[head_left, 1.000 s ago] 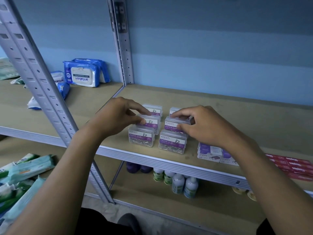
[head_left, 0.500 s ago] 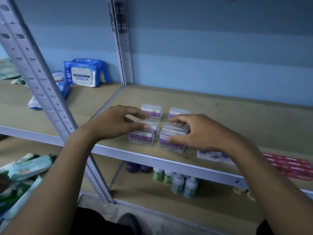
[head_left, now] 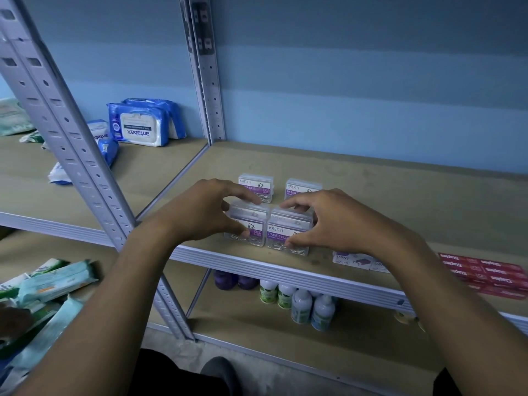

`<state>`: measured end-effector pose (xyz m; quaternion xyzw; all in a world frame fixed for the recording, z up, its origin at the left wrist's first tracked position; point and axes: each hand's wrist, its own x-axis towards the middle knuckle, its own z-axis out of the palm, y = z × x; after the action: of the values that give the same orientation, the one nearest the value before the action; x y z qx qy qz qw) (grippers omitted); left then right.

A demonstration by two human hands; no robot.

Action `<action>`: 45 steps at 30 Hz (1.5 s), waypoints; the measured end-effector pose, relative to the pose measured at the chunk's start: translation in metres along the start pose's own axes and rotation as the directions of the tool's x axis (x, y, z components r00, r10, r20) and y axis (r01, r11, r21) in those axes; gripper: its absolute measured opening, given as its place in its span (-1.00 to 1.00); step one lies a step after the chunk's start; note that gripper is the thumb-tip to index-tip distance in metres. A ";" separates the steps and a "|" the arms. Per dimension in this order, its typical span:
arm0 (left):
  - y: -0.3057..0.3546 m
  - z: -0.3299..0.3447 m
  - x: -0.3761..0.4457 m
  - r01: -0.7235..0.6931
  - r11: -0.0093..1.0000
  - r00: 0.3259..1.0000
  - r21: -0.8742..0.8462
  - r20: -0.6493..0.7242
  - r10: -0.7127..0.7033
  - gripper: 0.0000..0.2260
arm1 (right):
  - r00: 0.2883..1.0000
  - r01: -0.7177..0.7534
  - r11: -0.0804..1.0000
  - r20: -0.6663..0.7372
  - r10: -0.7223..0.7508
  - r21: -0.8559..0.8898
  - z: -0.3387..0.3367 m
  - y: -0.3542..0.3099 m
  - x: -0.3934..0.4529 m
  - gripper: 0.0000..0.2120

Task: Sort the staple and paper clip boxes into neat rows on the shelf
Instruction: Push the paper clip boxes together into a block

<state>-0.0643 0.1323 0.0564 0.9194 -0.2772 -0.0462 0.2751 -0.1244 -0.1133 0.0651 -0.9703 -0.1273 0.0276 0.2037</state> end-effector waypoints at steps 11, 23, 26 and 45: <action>-0.002 0.001 0.000 0.000 0.999 1.000 -0.032 -0.004 0.000 -0.48 | 0.999 -0.001 1.000 -0.038 0.002 0.025 -0.001 0.001 0.000 -0.28; 0.004 -0.010 0.033 -0.012 1.000 0.954 -0.028 -0.299 0.003 -0.64 | 0.953 -0.003 0.997 -0.303 0.026 0.075 -0.005 0.028 0.025 -0.54; -0.006 -0.010 0.046 0.031 0.999 0.966 -0.021 -0.254 -0.035 -0.59 | 0.953 -0.036 0.998 -0.299 0.050 0.053 -0.002 0.036 0.034 -0.54; -0.006 0.000 0.066 0.009 0.984 0.984 -0.177 -0.173 -0.040 -0.76 | 0.934 -0.075 0.983 -0.334 0.129 0.171 0.008 0.047 0.048 -0.67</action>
<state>-0.0059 0.1017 0.0578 0.8956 -0.2351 0.0075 0.3775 -0.0677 -0.1393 0.0390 -0.9467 -0.0368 -0.1216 0.2960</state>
